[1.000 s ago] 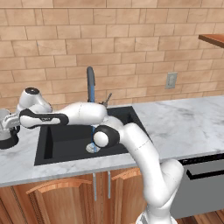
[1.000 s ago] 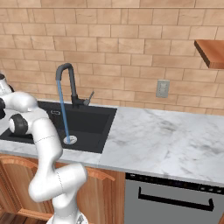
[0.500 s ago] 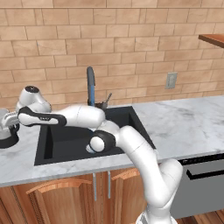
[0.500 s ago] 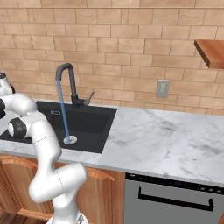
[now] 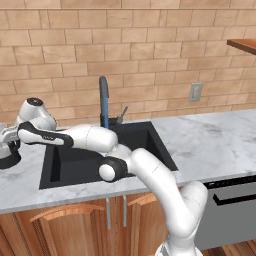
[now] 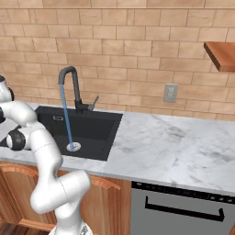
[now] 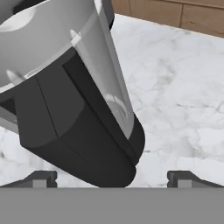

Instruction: Turn on the sink faucet and place the jug under the water for a few seconds to fill it up.

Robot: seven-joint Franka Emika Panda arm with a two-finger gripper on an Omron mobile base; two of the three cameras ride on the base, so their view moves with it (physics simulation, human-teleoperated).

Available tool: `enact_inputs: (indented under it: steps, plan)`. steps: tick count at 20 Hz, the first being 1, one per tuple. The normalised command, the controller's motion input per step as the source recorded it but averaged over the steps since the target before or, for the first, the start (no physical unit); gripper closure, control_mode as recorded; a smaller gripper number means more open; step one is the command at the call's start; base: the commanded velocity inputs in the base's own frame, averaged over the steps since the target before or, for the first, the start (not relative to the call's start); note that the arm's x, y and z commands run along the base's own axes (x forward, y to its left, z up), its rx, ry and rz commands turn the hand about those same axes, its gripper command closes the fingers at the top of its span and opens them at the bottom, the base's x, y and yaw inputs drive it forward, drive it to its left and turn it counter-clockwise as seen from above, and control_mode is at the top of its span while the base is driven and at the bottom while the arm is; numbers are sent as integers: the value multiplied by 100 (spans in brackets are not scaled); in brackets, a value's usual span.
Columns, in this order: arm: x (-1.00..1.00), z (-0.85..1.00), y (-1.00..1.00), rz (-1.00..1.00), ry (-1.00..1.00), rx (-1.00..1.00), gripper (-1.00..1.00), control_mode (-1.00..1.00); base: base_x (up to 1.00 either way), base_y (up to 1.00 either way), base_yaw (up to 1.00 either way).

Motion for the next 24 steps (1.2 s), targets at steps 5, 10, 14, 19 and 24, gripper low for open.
enact_inputs:
  steps: [5, 10, 14, 19, 24]
  plan:
    - [0, -14, 1, 0, 0, 0, 100, -100, 0, 0, 0]
    - [0, -4, 0, 0, -1, 0, 100, -100, 0, 0, 0]
    - [0, 0, 0, 0, 0, 0, 100, -100, 0, 0, 0]
    - [0, 0, 0, 0, 0, 0, 100, -100, 0, 0, 0]
    - [-9, 0, 0, 0, 0, 0, 100, -100, 0, 0, 0]
